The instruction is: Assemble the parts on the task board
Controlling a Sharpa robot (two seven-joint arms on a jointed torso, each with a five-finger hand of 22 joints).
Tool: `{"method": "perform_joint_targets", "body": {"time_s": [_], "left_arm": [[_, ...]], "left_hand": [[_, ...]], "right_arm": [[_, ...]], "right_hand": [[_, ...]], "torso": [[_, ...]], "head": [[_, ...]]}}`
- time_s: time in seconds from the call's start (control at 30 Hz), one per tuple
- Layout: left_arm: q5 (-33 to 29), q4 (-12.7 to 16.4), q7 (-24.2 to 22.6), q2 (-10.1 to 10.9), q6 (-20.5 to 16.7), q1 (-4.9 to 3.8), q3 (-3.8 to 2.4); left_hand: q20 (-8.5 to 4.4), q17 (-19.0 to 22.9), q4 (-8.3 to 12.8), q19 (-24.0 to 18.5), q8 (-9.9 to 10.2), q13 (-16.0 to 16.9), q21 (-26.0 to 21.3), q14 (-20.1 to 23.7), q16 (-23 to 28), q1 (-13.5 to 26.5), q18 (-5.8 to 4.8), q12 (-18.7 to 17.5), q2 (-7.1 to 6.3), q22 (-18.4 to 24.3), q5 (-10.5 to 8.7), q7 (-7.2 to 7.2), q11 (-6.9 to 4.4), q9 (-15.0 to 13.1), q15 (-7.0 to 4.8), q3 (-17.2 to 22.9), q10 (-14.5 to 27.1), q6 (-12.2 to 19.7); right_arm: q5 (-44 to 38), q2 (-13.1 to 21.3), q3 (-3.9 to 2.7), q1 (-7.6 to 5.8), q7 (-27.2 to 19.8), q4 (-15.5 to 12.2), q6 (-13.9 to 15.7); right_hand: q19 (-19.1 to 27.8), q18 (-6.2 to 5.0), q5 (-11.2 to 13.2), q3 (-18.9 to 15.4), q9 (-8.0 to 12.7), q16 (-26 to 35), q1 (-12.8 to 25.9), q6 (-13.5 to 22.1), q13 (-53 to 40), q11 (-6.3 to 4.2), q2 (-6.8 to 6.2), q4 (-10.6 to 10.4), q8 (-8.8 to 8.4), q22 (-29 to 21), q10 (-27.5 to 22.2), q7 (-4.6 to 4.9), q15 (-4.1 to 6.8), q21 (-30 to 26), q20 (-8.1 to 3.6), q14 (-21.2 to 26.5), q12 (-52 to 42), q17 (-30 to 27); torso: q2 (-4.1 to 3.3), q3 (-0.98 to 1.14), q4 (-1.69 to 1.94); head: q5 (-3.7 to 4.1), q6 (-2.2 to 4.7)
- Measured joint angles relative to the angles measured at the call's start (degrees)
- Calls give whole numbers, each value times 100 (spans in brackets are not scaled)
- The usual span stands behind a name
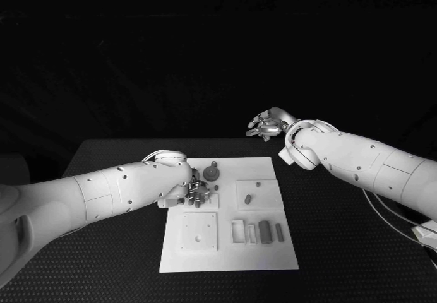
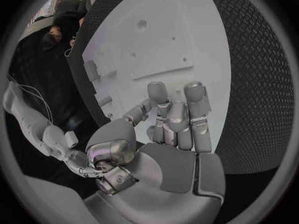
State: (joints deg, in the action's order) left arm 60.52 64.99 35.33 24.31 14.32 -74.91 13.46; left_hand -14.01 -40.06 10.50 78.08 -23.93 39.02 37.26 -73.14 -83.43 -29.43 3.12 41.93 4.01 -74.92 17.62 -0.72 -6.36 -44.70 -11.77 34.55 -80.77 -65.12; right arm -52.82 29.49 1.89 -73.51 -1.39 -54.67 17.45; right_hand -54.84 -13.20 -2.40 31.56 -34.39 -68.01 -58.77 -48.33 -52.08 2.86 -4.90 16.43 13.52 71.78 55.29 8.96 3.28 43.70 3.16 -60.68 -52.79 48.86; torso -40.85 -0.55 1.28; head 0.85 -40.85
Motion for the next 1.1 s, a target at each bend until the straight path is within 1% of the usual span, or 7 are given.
{"method": "perform_joint_targets", "body": {"time_s": [0.13,0.33,0.57,0.73,0.9,1.03,1.1], "left_arm": [[2,2,10,18,2,6,4],[6,3,16,55,-2,12,4],[10,56,18,127,-20,10,-41],[9,122,17,216,-36,-33,-56],[-98,150,-1,307,-101,-85,-315],[-231,134,-17,389,-189,-153,-488],[-275,82,-27,424,-233,-220,-518]], "left_hand": [[0,0,-79,-1,1,-20,0,26,-2,9,6,0,-228,0,-351,138,-2,13,-9,-79,122,-393],[-21,1,-175,-21,1,-47,-26,26,24,28,1,-27,-443,1,-808,135,-2,34,-9,-110,77,-398],[-21,1,-151,-21,1,-74,-54,26,24,111,-3,-50,-571,1,-1009,112,-2,40,-9,-304,77,-375],[-41,1,-173,-41,1,-98,-88,28,46,176,-16,-66,-764,1,-1441,106,-1,55,-9,-409,78,-368],[-41,2,-188,-124,83,-122,-171,100,86,205,-48,-115,-969,2,-1469,60,40,91,-19,-424,119,-193],[-13,25,-103,-277,337,-130,-270,257,180,87,-101,-179,-956,2,-1469,-24,167,188,98,-358,296,189],[-1,41,1,-370,420,-130,-337,340,243,-53,-135,-223,-875,-2,-1469,-98,244,223,179,-337,388,343]], "right_arm": [[0,1,0,0,-1,0,-4],[-1,3,0,3,-1,1,-6],[-2,12,0,12,-1,2,-9],[-2,25,0,14,-1,3,-9],[-3,41,0,18,-1,7,-10],[-4,59,0,19,0,11,-11],[-4,65,0,19,0,11,-11]], "right_hand": [[0,1,0,0,0,0,0,0,6,0,0,0,0,2,0,0,0,0,0,0,0,0],[0,1,0,-16,0,0,0,0,5,0,0,16,0,5,0,0,0,0,0,0,0,5],[0,2,0,-16,1,0,0,-1,11,0,0,16,0,5,0,-1,-1,0,0,-1,0,5],[0,2,0,-16,1,0,0,-1,11,0,0,16,0,4,0,-1,-2,0,0,-2,0,5],[0,3,0,-16,1,0,0,-1,16,0,0,16,0,4,0,-1,-3,0,0,-3,0,5],[0,4,0,-33,2,0,0,-1,16,0,0,0,0,9,0,-1,-5,0,-1,-5,-23,4],[0,5,0,-33,2,0,0,-2,16,0,0,0,0,9,0,-2,-11,0,-1,-11,-22,4]], "torso": [[0,-1,2],[-1,-3,3],[-1,-7,1],[1,-4,2],[5,-1,5],[6,0,6],[6,2,6]], "head": [[6,1],[7,1],[12,6],[14,25],[16,62],[21,100],[25,122]]}}
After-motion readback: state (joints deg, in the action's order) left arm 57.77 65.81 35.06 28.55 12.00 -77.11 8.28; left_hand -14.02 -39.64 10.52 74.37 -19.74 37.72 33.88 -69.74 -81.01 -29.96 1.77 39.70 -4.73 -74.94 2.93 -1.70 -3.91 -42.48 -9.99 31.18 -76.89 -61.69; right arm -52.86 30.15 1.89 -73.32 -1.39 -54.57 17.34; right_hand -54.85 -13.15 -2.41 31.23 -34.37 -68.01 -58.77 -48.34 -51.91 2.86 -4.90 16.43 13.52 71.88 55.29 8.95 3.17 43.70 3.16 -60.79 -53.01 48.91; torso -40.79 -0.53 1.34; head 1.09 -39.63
